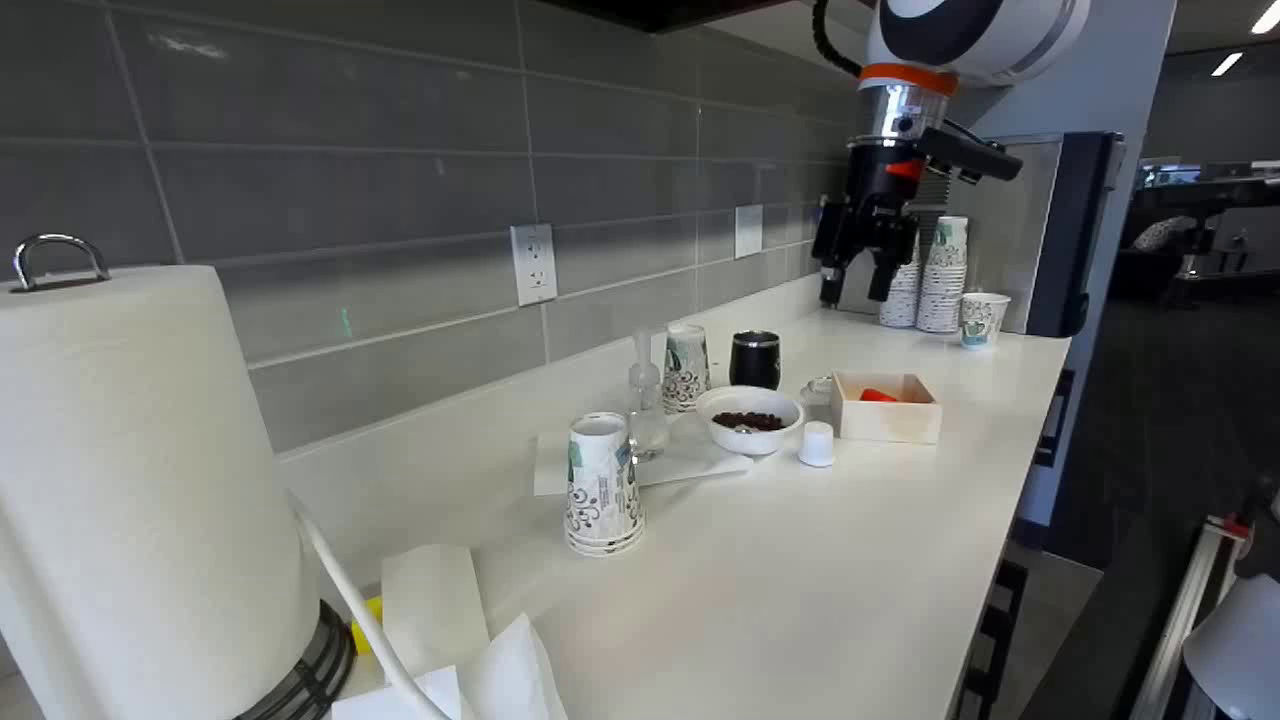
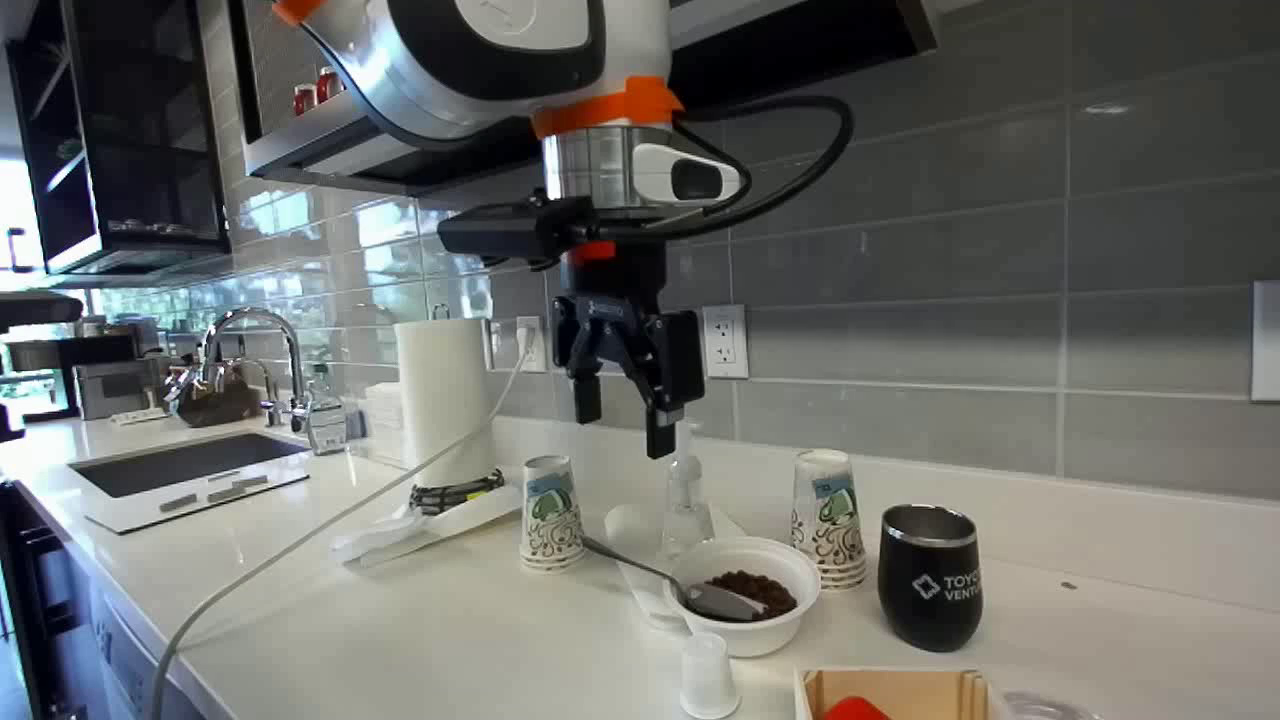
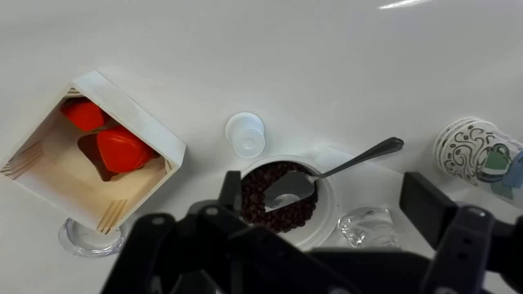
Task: Use the white napkin to wipe the countertop.
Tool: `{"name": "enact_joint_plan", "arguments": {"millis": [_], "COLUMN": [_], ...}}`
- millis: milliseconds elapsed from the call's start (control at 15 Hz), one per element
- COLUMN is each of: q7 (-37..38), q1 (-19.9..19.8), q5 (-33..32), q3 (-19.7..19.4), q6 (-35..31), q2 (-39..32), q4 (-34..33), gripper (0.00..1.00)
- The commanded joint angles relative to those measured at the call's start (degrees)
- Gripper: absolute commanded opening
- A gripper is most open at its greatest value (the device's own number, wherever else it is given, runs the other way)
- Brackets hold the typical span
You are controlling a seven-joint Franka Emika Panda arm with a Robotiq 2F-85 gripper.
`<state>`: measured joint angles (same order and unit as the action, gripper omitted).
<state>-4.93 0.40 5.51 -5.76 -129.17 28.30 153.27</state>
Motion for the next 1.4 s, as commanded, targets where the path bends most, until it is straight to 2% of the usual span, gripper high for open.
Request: {"name": "enact_joint_plan", "arguments": {"millis": [0, 333, 467, 733, 1067, 1333], "q7": [-0.2, -0.2, -0.1, 3.1, 9.7, 15.8], "q1": [-0.5, -0.5, 1.0, 4.3, 10.1, 13.8], "q5": [0.3, 0.3, 0.9, 1.4, 5.2, 6.2], "q3": [0.5, 0.5, 1.7, 7.0, 14.1, 20.6], "q6": [0.2, 0.2, 1.1, 3.3, 1.5, -1.3], "q2": [0.0, 0.0, -0.8, -1.1, -3.5, -8.5], "q4": [-0.1, -0.1, -1.0, -2.6, -6.1, -9.8], "gripper": [1.00, 1.00, 1.00, 1.00, 1.00, 1.00]}}
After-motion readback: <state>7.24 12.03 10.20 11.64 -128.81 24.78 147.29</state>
